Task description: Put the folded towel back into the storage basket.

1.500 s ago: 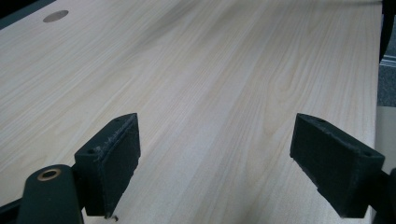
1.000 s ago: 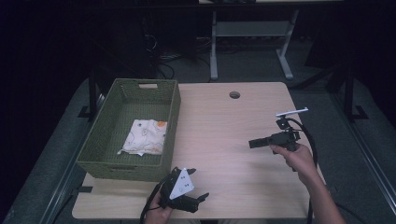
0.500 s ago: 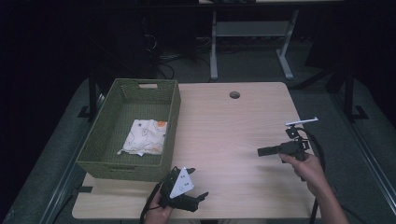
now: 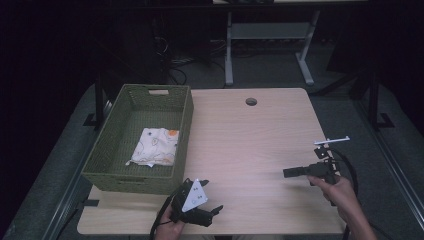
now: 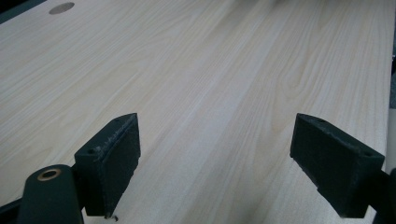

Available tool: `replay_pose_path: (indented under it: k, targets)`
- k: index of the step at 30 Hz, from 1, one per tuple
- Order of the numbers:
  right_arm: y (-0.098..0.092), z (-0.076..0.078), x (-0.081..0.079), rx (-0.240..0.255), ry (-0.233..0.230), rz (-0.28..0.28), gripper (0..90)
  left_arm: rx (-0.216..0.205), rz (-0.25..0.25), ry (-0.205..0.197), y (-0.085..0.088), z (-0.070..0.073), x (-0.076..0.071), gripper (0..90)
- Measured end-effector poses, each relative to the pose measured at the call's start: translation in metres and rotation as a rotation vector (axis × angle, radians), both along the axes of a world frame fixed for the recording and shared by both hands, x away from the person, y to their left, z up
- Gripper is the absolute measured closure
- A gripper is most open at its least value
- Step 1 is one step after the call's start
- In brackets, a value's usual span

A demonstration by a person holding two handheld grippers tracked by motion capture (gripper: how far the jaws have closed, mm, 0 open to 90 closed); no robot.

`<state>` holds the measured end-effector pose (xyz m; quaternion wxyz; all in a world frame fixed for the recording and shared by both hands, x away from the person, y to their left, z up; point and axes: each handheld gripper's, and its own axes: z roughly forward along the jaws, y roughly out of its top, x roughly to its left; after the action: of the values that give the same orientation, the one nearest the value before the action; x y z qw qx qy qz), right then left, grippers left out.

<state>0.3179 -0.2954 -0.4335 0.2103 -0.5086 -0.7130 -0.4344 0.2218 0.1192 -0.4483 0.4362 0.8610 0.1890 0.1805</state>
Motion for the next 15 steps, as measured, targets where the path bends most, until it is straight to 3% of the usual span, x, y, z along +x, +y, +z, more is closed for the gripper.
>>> replay_pose_path:
  k: [15]
  targets:
    - [-0.015,-0.018,-0.030,0.016,0.003,-0.001,27.6,0.006,0.001,0.003,-0.001,-0.001,0.001,16.2]
